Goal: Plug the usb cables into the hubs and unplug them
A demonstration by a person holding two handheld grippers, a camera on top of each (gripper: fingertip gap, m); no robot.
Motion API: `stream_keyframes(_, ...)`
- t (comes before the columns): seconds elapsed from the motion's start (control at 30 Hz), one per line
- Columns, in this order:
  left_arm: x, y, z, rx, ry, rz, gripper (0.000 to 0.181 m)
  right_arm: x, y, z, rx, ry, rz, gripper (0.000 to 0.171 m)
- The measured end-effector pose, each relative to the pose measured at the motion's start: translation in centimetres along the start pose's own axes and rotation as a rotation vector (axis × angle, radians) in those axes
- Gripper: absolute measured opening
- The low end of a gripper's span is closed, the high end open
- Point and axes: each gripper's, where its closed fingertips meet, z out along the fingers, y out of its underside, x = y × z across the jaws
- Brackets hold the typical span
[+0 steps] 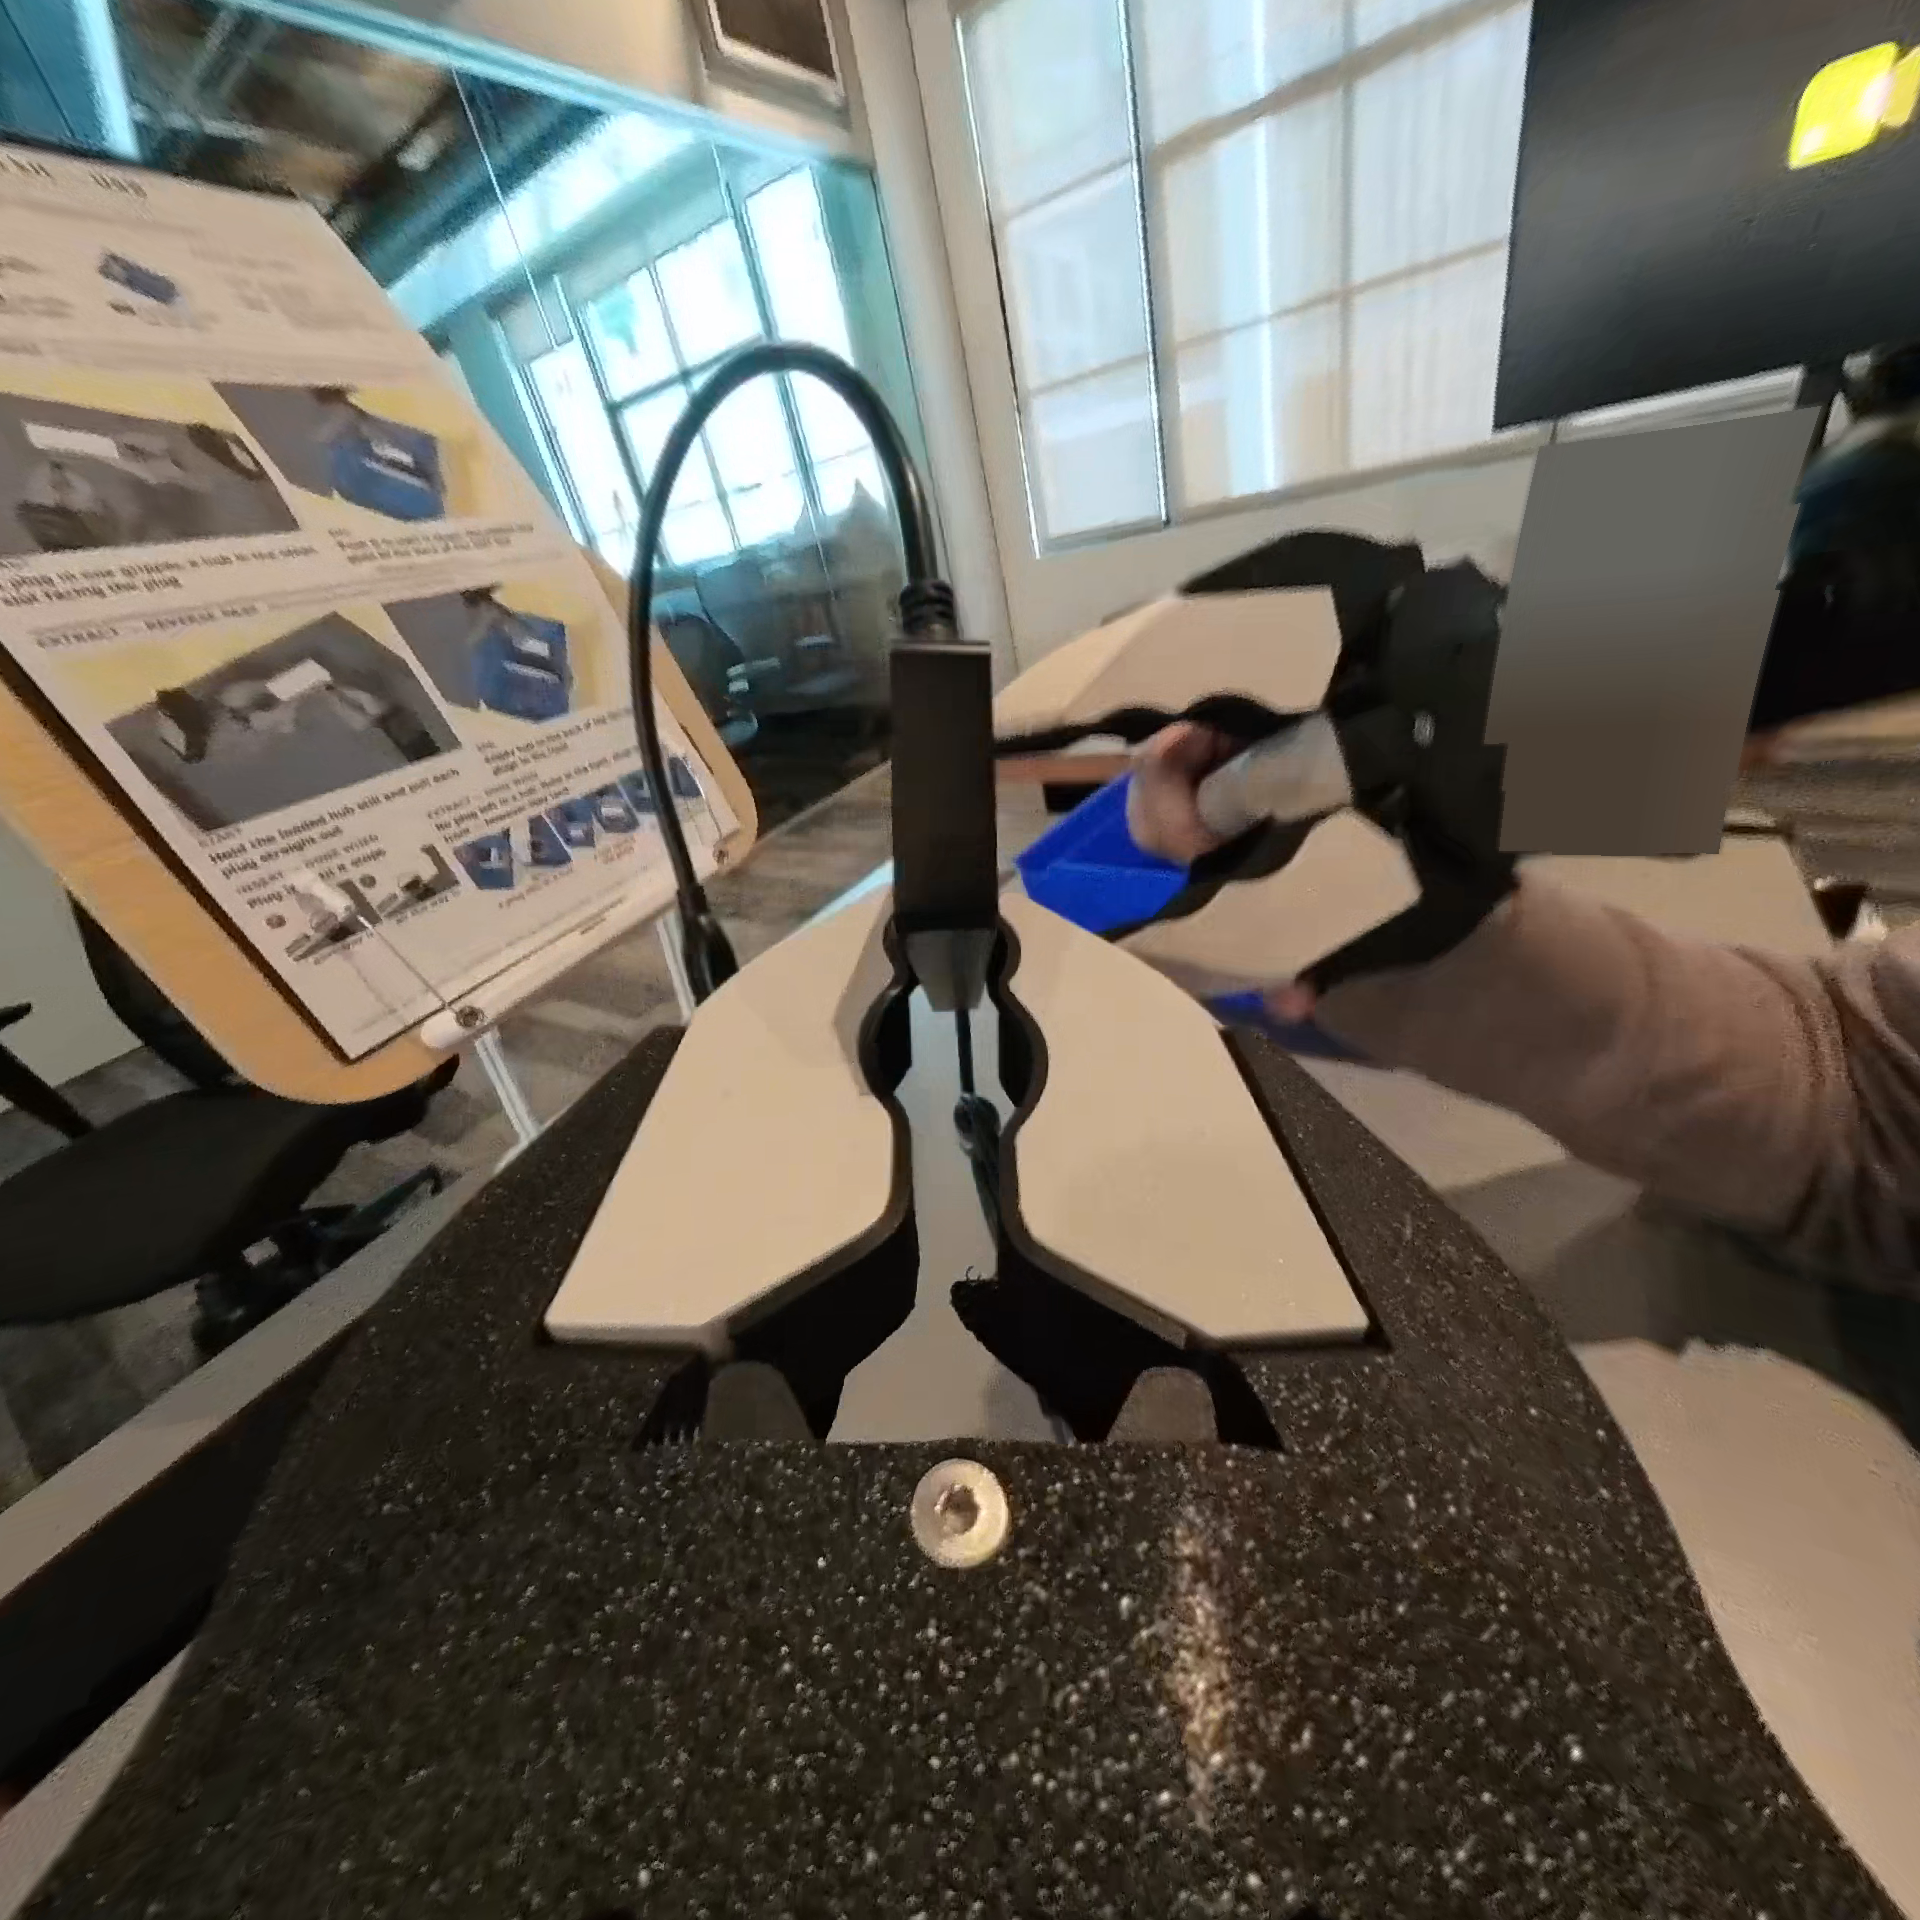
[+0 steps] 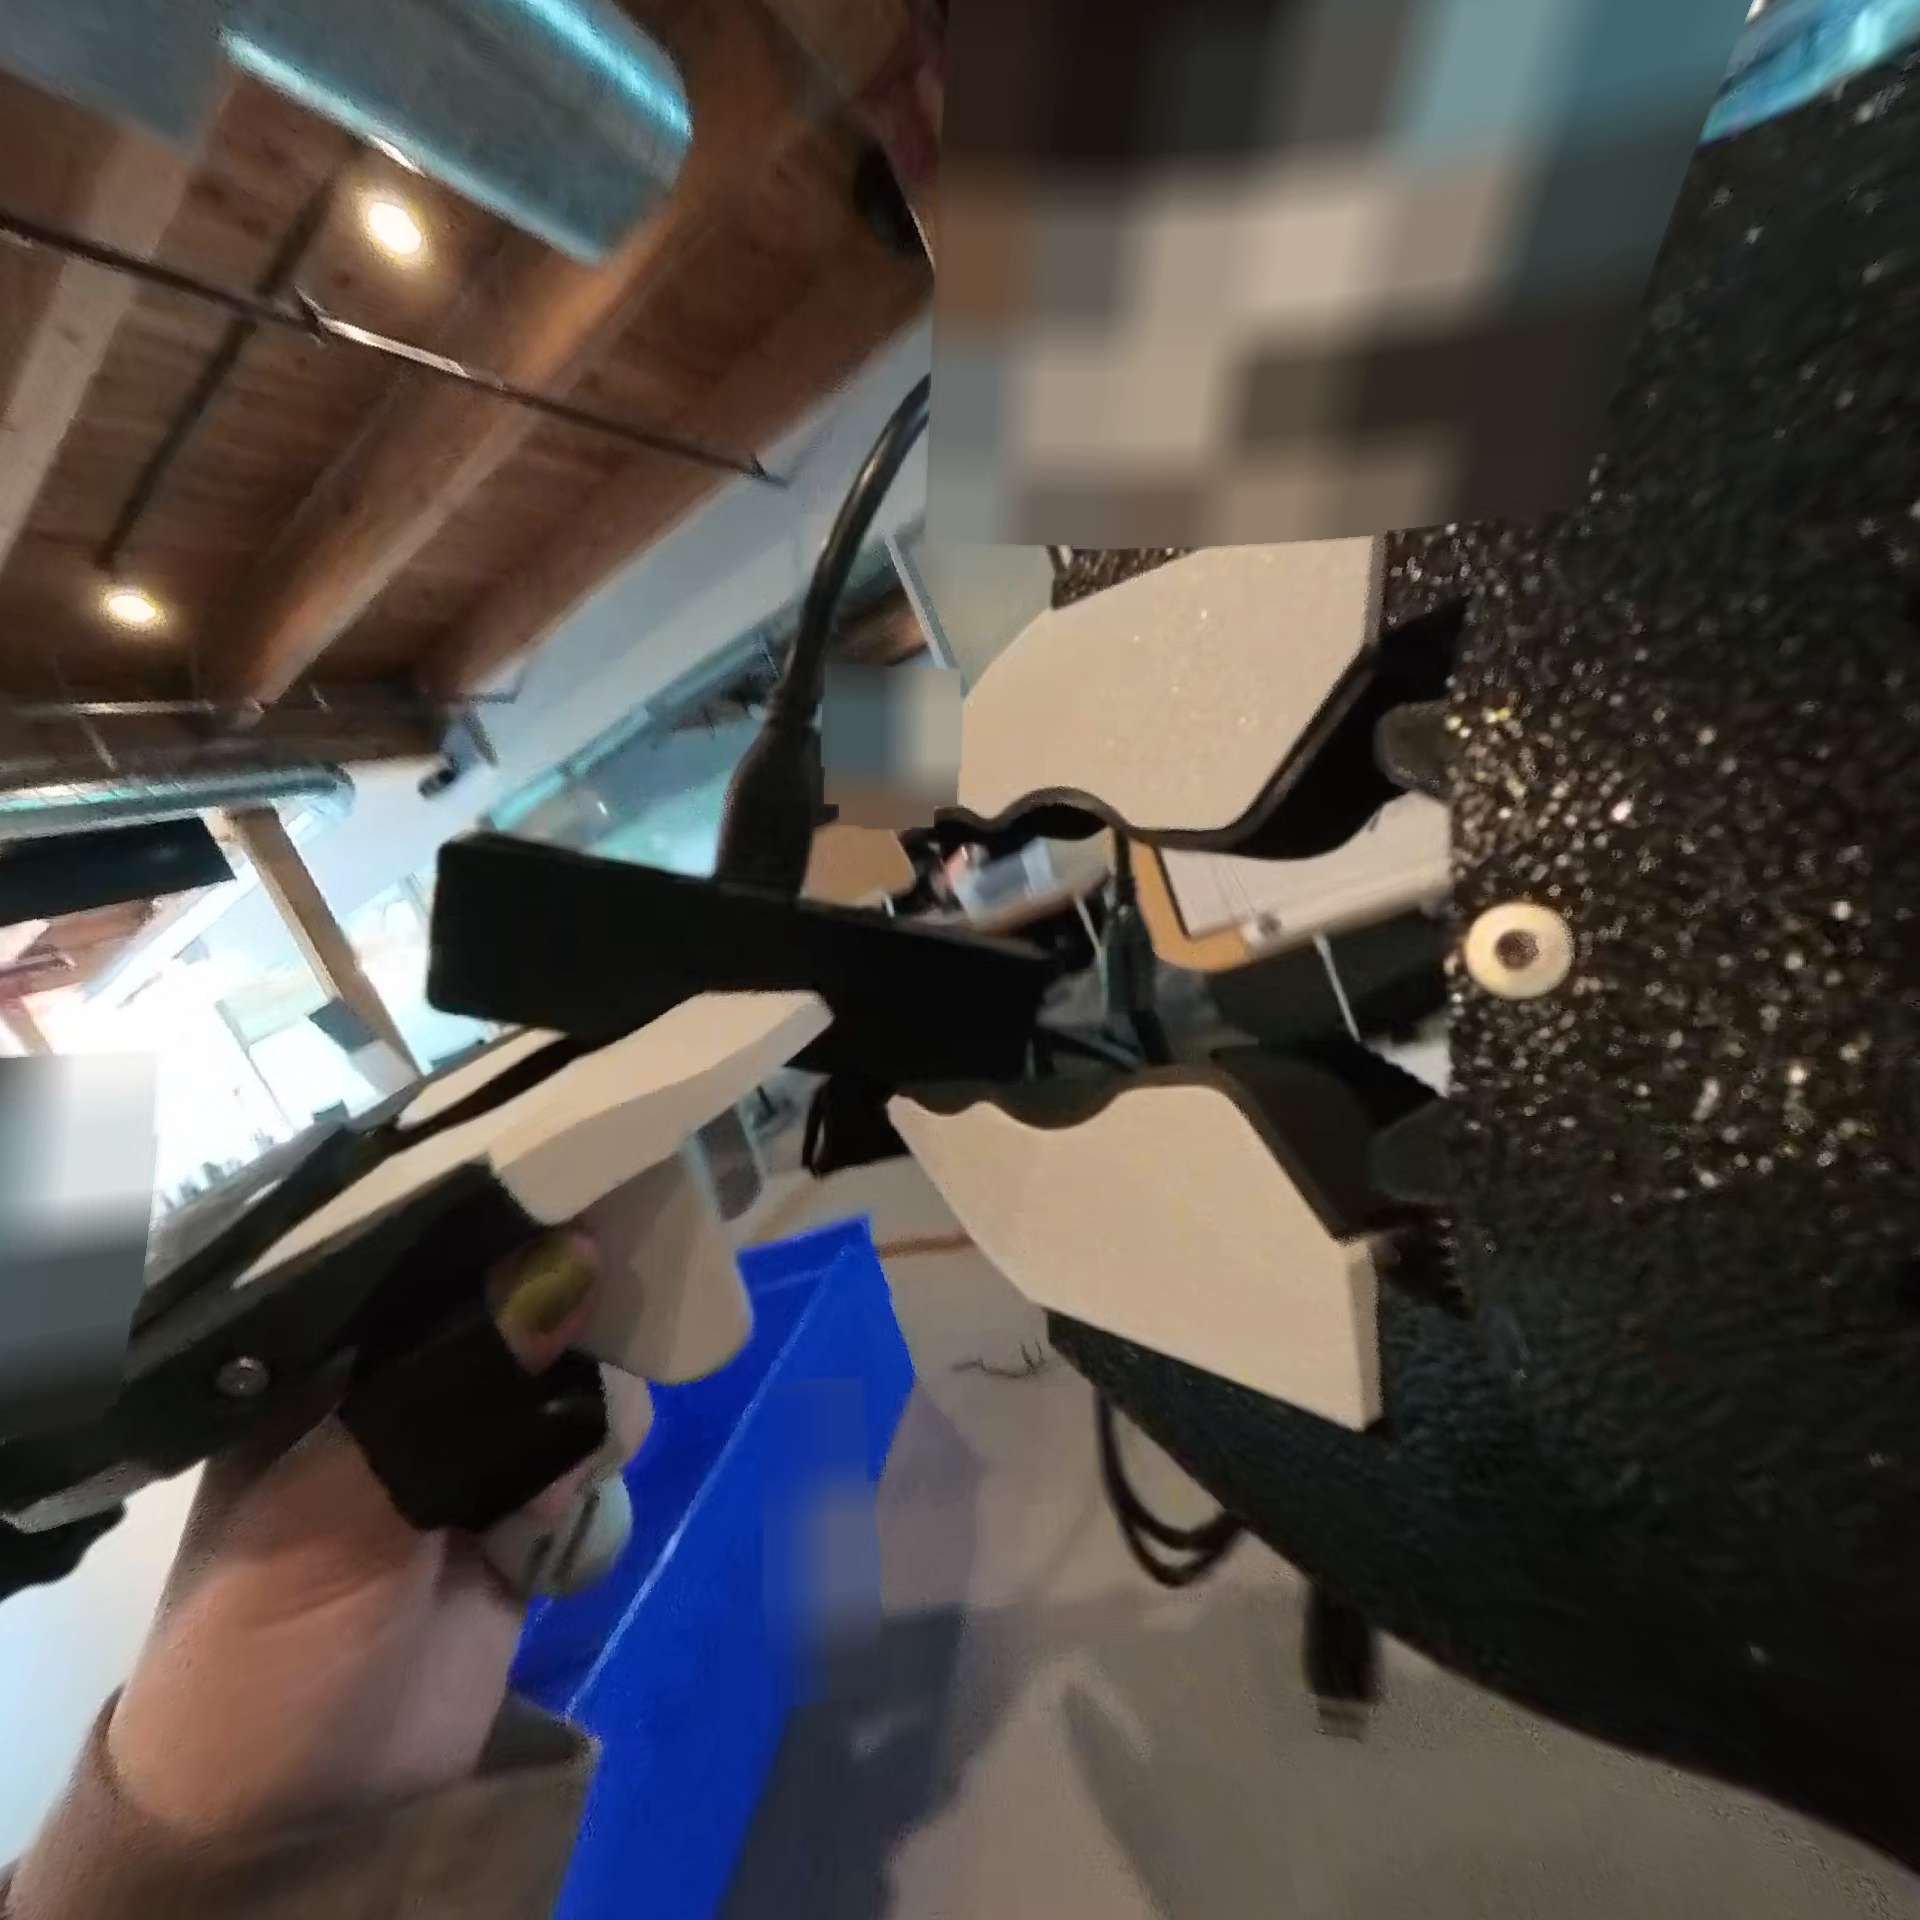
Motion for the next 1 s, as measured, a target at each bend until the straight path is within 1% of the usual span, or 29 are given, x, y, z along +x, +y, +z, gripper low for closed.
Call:
stream_keyframes(0.03,0.0,0.4,0.1,-0.022,0.019,0.005,0.011,0.0,0.7,-0.8,-0.009,-0.035,0.067,0.046)
stream_keyframes(0.07,0.3,0.7,0.3,-0.033,0.053,0.005,0.011,0.0,1.3,-1.4,-0.005,-0.087,0.171,0.044)
stream_keyframes(0.13,0.9,1.0,0.8,-0.039,0.113,0.022,0.011,0.0,2.1,-2.3,0.021,-0.218,0.421,0.043)
stream_keyframes(0.2,1.5,1.2,1.3,-0.052,0.160,0.036,0.011,-0.1,2.6,-2.8,0.034,-0.355,0.698,0.045)
stream_keyframes(0.27,2.1,1.5,1.9,-0.072,0.202,0.029,0.011,0.3,1.9,-3.2,0.142,-0.447,0.924,0.038)
stream_keyframes(0.33,2.7,1.9,2.5,-0.093,0.241,0.021,0.011,1.4,1.1,-3.5,0.276,-0.470,1.051,0.032)
stream_keyframes(0.47,4.1,2.9,3.5,-0.139,0.301,0.006,0.011,2.1,0.4,-4.0,0.387,-0.527,1.129,0.020)
stream_keyframes(0.57,4.7,3.2,4.2,-0.151,0.325,-0.016,0.011,1.4,0.3,-4.1,0.372,-0.562,1.113,0.011)
stream_keyframes(0.67,4.7,2.8,4.4,-0.119,0.336,-0.057,0.011,1.0,0.2,-4.3,0.377,-0.601,1.123,0.015)
stream_keyframes(0.7,4.7,2.7,4.4,-0.111,0.341,-0.065,0.011,1.1,0.1,-4.4,0.385,-0.616,1.139,0.014)
stream_keyframes(0.73,4.9,2.7,4.4,-0.108,0.350,-0.071,0.011,1.1,0.2,-4.4,0.388,-0.618,1.145,0.009)
stream_keyframes(0.83,4.9,2.7,4.5,-0.096,0.340,-0.072,0.011,1.1,0.3,-4.5,0.383,-0.620,1.125,0.008)
stream_keyframes(0.9,4.8,2.3,4.6,-0.051,0.332,-0.081,0.012,1.3,0.1,-4.5,0.388,-0.610,1.122,0.008)
stream_keyframes(0.93,4.8,2.0,4.6,-0.034,0.328,-0.091,0.013,1.4,0.0,-4.5,0.397,-0.604,1.125,0.009)
stream_keyframes(0.97,4.8,1.8,4.7,-0.021,0.324,-0.102,0.026,1.4,0.0,-4.4,0.395,-0.597,1.125,0.008)
stream_keyframes(1.0,4.9,1.7,4.7,-0.022,0.337,-0.110,0.030,1.3,0.0,-4.2,0.388,-0.592,1.121,0.008)
